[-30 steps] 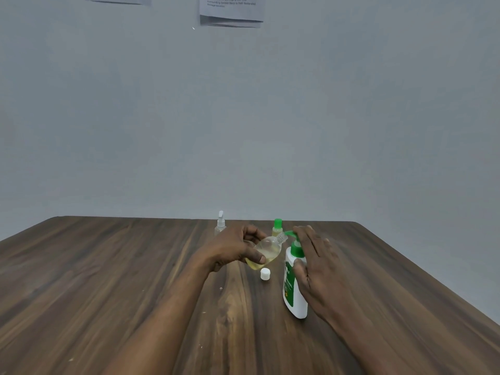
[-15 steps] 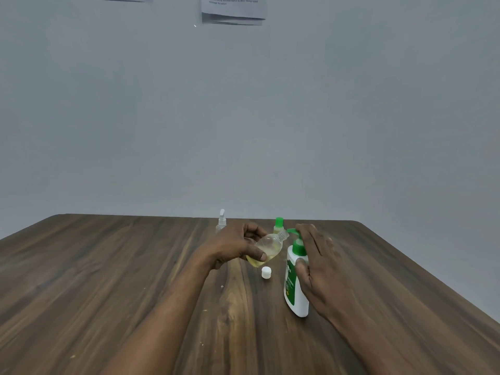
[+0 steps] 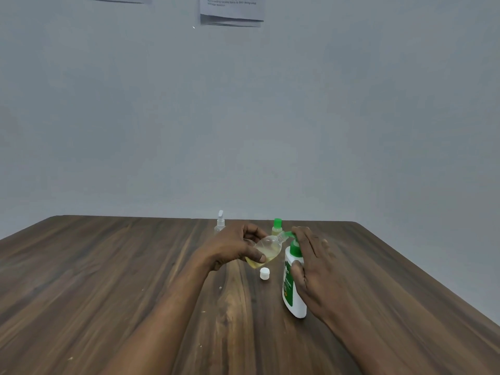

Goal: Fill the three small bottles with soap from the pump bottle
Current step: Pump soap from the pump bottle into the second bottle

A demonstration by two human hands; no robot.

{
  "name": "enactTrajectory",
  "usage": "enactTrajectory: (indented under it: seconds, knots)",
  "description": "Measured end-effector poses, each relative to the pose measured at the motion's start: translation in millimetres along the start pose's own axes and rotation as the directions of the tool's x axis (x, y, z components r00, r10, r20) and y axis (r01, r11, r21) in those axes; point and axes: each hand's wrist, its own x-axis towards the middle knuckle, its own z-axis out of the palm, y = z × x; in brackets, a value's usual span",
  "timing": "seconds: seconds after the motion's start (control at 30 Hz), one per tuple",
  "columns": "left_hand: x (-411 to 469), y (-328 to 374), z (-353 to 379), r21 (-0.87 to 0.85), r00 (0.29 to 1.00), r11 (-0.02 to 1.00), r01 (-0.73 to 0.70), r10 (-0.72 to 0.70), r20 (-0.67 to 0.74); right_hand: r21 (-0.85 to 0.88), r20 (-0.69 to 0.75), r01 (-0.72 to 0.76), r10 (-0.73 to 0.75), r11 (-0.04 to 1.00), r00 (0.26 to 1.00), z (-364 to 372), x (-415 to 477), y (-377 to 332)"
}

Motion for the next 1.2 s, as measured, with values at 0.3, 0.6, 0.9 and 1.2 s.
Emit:
enactTrajectory:
  seconds: [0.3, 0.6, 0.9, 1.2]
  knots:
    - [0.8, -1.3, 0.2, -0.006, 1.000, 1.000, 0.006, -0.006, -0.005, 0.050, -0.037, -0.012, 0.013, 0.999, 0.999, 2.5, 0.1, 4.2]
    - [2.4, -2.2, 1.3, -0.003, 1.000, 1.000, 0.008, -0.008, 0.004, 0.015, -0.021, -0.004, 0.005, 1.000, 1.000, 0.7, 1.1, 3.7]
    - [1.8, -0.5, 2.2, -0.006, 1.000, 1.000, 0.006, -0.006, 0.004, -0.006, 0.008, -0.001, 0.001, 1.000, 1.000, -4.1, 1.3, 2.8]
    - [1.9, -0.5, 2.6, -0.006, 1.000, 1.000, 0.006, -0.006, -0.001, 0.021, -0.010, -0.004, 0.005, 1.000, 1.000, 2.2, 1.2, 5.4]
